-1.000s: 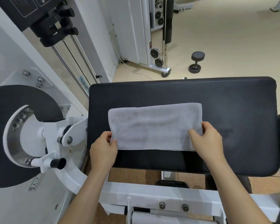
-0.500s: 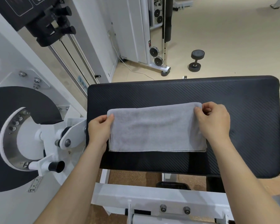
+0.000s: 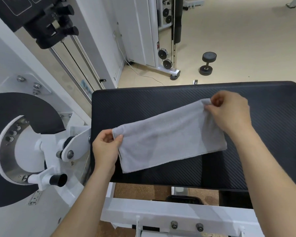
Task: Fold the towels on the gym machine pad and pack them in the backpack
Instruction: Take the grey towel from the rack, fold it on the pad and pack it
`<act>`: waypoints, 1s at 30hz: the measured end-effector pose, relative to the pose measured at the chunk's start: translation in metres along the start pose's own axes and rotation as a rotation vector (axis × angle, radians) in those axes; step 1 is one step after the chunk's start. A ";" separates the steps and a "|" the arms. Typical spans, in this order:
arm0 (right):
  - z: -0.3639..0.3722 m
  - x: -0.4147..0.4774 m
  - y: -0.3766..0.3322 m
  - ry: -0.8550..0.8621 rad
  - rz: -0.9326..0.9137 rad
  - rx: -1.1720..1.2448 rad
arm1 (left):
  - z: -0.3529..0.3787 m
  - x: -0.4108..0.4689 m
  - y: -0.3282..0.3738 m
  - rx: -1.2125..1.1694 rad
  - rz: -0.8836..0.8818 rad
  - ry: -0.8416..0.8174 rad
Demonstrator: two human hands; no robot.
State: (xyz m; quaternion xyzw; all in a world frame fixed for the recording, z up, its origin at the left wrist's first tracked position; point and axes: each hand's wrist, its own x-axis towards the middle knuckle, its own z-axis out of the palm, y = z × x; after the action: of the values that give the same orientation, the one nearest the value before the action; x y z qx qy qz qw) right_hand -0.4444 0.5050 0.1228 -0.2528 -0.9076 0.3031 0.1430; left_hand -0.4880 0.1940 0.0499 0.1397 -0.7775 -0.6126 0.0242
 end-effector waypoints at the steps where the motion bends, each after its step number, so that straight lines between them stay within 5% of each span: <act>1: 0.000 0.010 -0.010 0.003 -0.051 -0.016 | -0.002 -0.009 -0.007 -0.047 -0.069 0.025; 4: 0.012 0.044 -0.051 -0.015 -0.265 -0.044 | -0.010 -0.049 -0.026 -0.188 -0.294 0.016; 8: 0.062 0.064 -0.111 -0.086 -0.587 -0.171 | -0.014 -0.109 -0.047 -0.188 -0.510 -0.190; 12: 0.118 0.039 -0.137 -0.174 -0.815 -0.236 | -0.007 -0.134 -0.059 -0.120 -0.553 -0.207; 19: 0.121 -0.029 -0.094 0.011 -0.783 -0.272 | -0.013 -0.121 -0.064 -0.146 -0.402 -0.154; 24: 0.123 -0.081 -0.051 -0.173 -0.653 -0.187 | -0.018 -0.129 -0.073 0.075 -0.096 -0.308; 30: 0.092 -0.152 -0.015 -0.304 -0.637 -0.156 | -0.025 -0.122 -0.056 0.104 -0.084 -0.420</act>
State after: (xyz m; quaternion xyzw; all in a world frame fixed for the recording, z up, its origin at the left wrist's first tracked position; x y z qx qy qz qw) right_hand -0.3617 0.3675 0.0444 0.0807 -0.9721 0.2073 0.0740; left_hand -0.3551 0.1885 0.0191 0.0426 -0.7894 -0.5880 -0.1710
